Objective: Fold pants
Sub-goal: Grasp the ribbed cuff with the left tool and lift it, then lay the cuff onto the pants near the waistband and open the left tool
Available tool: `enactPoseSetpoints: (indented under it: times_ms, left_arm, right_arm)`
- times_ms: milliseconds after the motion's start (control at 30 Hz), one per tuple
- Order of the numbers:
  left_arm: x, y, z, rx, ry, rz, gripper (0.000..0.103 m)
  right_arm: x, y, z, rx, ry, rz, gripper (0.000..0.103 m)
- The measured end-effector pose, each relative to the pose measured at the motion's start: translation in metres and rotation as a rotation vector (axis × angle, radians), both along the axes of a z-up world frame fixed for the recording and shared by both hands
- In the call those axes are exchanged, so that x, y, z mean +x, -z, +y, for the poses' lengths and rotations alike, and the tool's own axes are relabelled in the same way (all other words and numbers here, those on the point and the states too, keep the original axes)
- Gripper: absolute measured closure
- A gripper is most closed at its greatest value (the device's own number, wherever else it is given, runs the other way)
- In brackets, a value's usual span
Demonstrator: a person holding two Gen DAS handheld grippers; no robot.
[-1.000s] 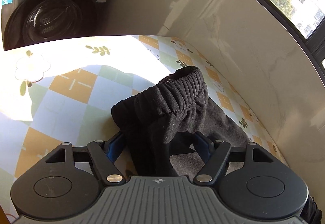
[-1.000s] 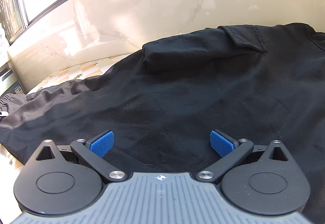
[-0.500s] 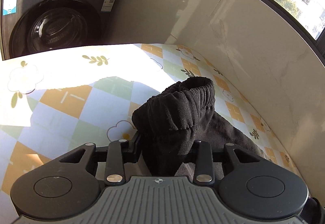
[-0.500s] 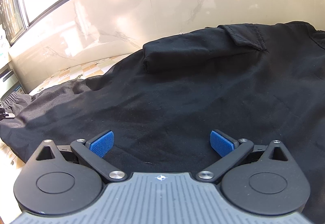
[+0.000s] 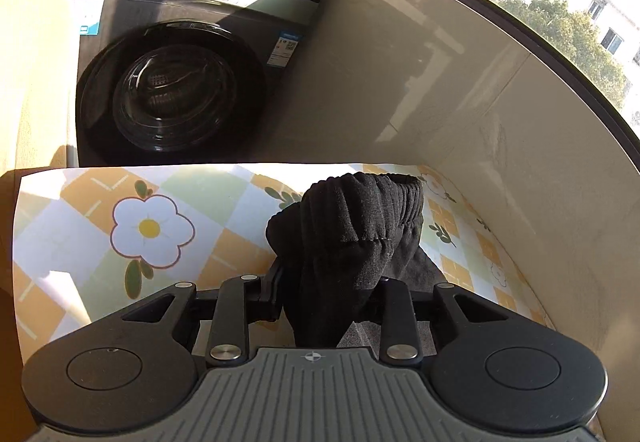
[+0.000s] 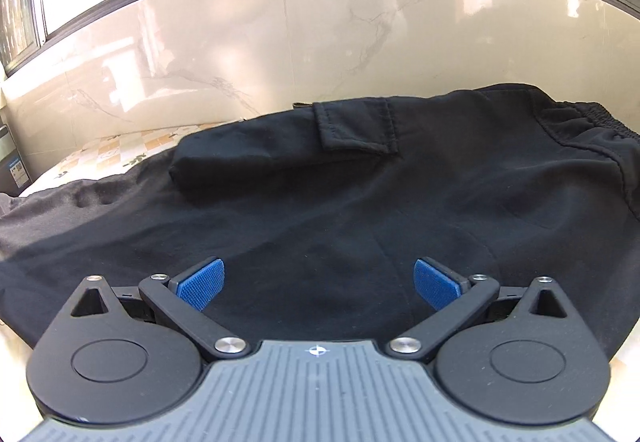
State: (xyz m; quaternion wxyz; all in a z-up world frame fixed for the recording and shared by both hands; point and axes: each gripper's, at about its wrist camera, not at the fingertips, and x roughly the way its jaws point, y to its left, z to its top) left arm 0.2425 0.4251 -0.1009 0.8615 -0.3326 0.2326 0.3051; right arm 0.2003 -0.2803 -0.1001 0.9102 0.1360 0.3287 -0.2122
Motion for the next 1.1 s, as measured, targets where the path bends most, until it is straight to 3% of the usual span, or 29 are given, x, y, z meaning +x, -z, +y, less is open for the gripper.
enactPoseSetpoints:
  times_ms: [167,267,533,633,900,1100]
  left_arm:
    - [-0.014,-0.008,-0.001,0.017,0.013,-0.012,0.072]
    - [-0.017,-0.016,-0.008,0.036,0.030,-0.038,0.072]
    - [-0.031,-0.037,-0.026,0.064,0.060,-0.092,0.072]
    - [-0.035,-0.051,-0.043,0.084,0.099,-0.126,0.073]
    - [-0.026,-0.102,-0.169,0.194,0.396,-0.282,0.073]
    - [-0.008,-0.113,-0.290,0.283,0.552,-0.351,0.073]
  right_arm:
    - [0.001,0.016,0.024,-0.106,-0.143,0.121,0.000]
    - [-0.012,0.020,0.032,-0.143,-0.164,0.134,0.000]
    - [-0.028,0.017,0.020,-0.044,-0.165,0.090,0.000]
    - [-0.036,0.006,0.002,-0.009,-0.105,0.039,0.000]
    - [-0.060,-0.009,-0.057,0.064,0.018,-0.044,0.000]
    - [-0.090,-0.011,-0.083,0.089,0.069,-0.076,0.000]
